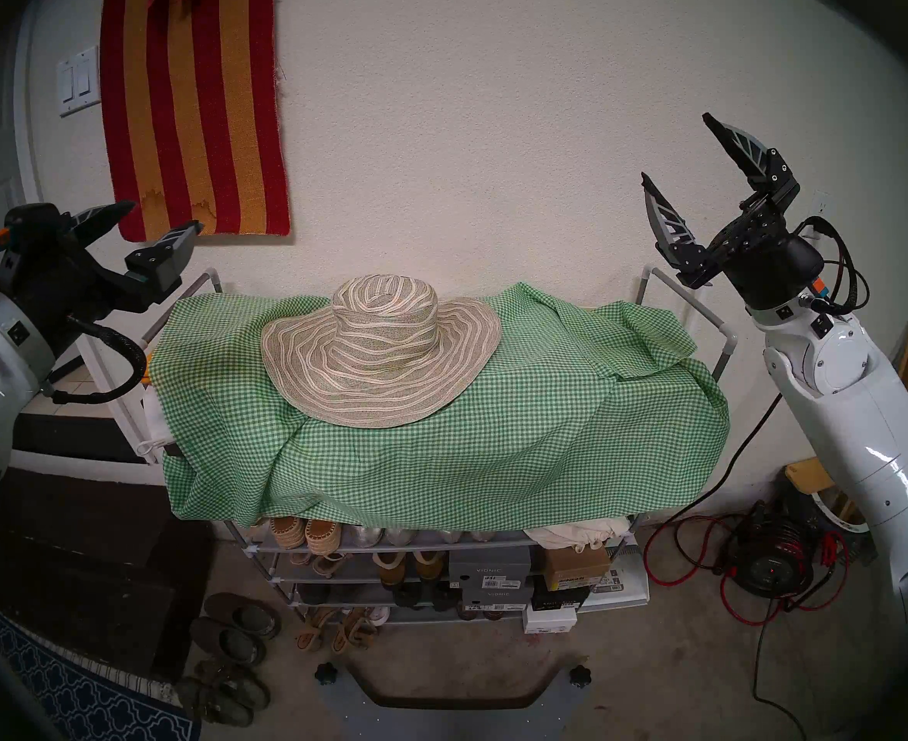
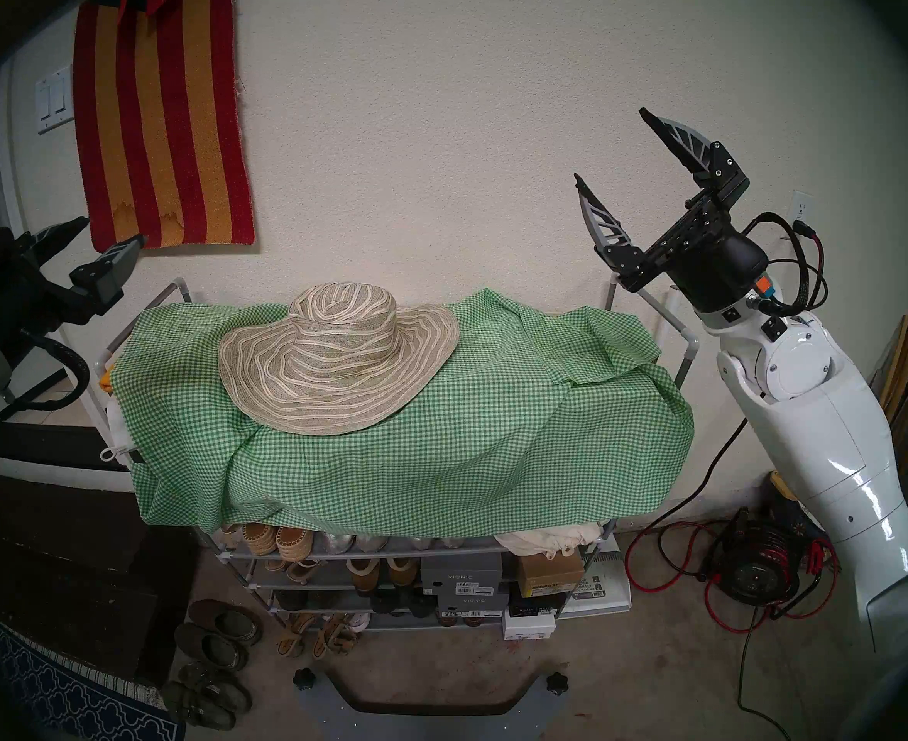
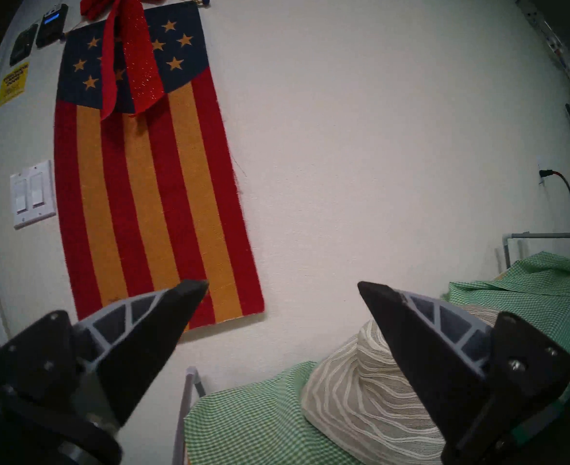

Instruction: Lift the object off the cloth, cover the shoe rack with the cloth, put the object back

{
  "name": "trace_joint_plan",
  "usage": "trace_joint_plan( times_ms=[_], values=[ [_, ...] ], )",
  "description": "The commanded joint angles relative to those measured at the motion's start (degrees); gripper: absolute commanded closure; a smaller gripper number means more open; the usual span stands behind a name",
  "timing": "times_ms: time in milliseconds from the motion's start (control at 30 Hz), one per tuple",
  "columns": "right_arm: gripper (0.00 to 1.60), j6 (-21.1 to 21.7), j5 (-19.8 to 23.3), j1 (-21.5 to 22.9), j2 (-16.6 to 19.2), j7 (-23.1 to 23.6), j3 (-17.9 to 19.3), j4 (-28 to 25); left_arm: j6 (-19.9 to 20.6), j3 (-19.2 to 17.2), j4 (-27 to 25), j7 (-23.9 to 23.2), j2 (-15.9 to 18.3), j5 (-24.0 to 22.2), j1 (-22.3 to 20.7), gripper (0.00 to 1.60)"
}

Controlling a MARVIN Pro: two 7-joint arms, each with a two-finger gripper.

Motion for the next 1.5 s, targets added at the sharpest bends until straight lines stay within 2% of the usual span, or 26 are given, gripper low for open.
trace_joint_plan(
  times_ms=[0, 200, 400, 900, 1067, 1100, 1267, 1300, 1467],
  values=[
    [0.0, -0.12, -0.11, -0.1, -0.08, 0.05, -0.14, 0.03, 1.57, 2.38, -0.18, 2.58, 5.43, -3.52, -2.19, 0.0],
    [0.0, -0.13, -0.12, -0.09, -0.05, 0.01, -0.17, 0.03, 0.99, 5.48, -0.18, 4.13, 7.37, -3.88, -2.6, 0.0],
    [0.0, -0.14, -0.12, -0.08, -0.01, -0.05, -0.21, 0.03, -0.67, 9.0, -0.18, 3.0, 9.26, -2.75, -2.76, 0.0],
    [0.0, -0.15, -0.12, -0.05, 0.09, -0.17, -0.3, 0.02, -2.94, 16.75, -0.18, 0.46, 14.82, -4.15, -3.9, 0.0],
    [0.0, -0.17, -0.13, -0.04, 0.13, -0.22, -0.34, 0.02, -3.98, 21.37, -0.18, 2.86, 18.55, -3.08, -4.58, 0.0],
    [0.0, -0.17, -0.13, -0.04, 0.13, -0.22, -0.34, 0.02, -3.98, 21.37, -0.18, 2.86, 18.55, -3.08, -4.58, 0.0],
    [0.0, -0.18, -0.14, -0.03, 0.16, -0.26, -0.38, 0.02, -4.71, 26.13, -0.18, 7.44, 22.41, -3.14, -5.61, 0.0],
    [0.0, -0.18, -0.14, -0.03, 0.16, -0.26, -0.38, 0.02, -4.71, 26.13, -0.18, 7.44, 22.41, -3.14, -5.61, 0.0],
    [0.0, -0.2, -0.15, -0.02, 0.19, -0.3, -0.41, 0.02, -4.91, 30.64, -0.18, 10.38, 24.59, -3.1, -7.75, 0.0]
  ],
)
